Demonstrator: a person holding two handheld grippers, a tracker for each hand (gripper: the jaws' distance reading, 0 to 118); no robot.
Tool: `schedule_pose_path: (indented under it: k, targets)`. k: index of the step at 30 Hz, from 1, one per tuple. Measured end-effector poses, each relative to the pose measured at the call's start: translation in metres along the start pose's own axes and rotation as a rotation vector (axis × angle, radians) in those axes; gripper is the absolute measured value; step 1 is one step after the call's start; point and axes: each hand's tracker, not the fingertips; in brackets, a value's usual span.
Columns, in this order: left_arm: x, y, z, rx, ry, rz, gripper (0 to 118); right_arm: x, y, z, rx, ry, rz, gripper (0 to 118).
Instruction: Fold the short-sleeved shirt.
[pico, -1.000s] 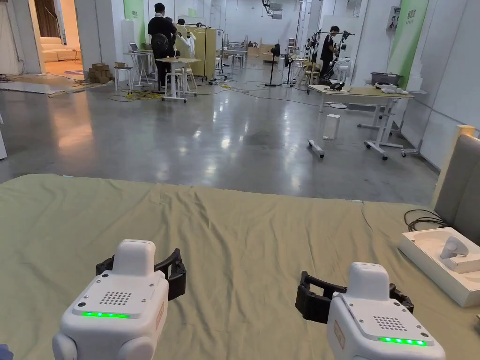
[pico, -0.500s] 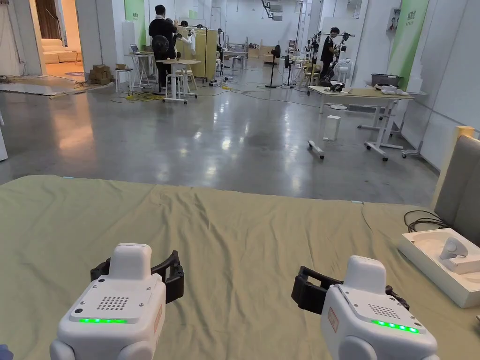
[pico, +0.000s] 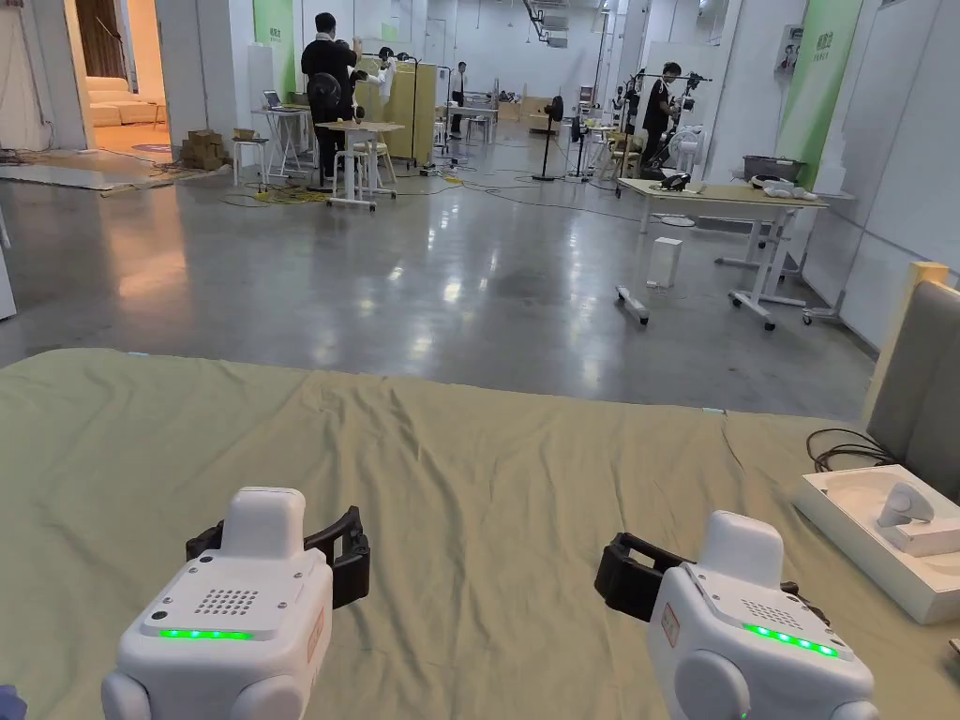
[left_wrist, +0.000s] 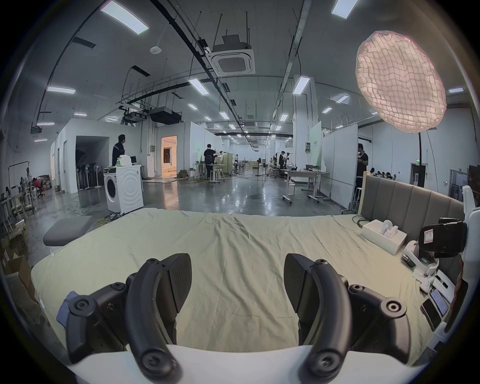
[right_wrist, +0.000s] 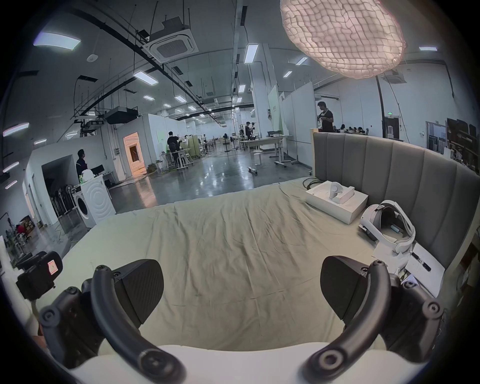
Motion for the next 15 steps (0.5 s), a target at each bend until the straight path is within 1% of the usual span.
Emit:
schedule_pose_path:
  k: [2, 4, 6, 9, 11, 15]
  targets:
    - [0.0, 0.001, 0.001, -0.002, -0.002, 0.002, 78, -0.001, 0.0, -0.001, -0.016, 0.019, 0.007, 111]
    - [-0.001, 0.0, 0.001, -0.004, -0.006, 0.004, 78, -0.001, 0.0, -0.003, -0.039, 0.022, 0.003, 113]
    - [-0.002, 0.0, 0.001, -0.001, -0.008, 0.008, 78, 0.002, 0.0, -0.004, -0.056, 0.052, -0.023, 117]
    - [-0.005, 0.0, 0.003, 0.011, -0.027, 0.014, 78, 0.006, 0.0, -0.007, -0.112, 0.104, -0.063, 117]
    - [-0.005, 0.0, 0.003, 0.015, -0.024, 0.021, 78, 0.008, -0.003, -0.008, -0.116, 0.123, -0.086, 117]
    - [-0.007, 0.0, 0.003, 0.019, -0.017, 0.034, 78, 0.012, -0.008, -0.006, -0.092, 0.174, -0.096, 117]
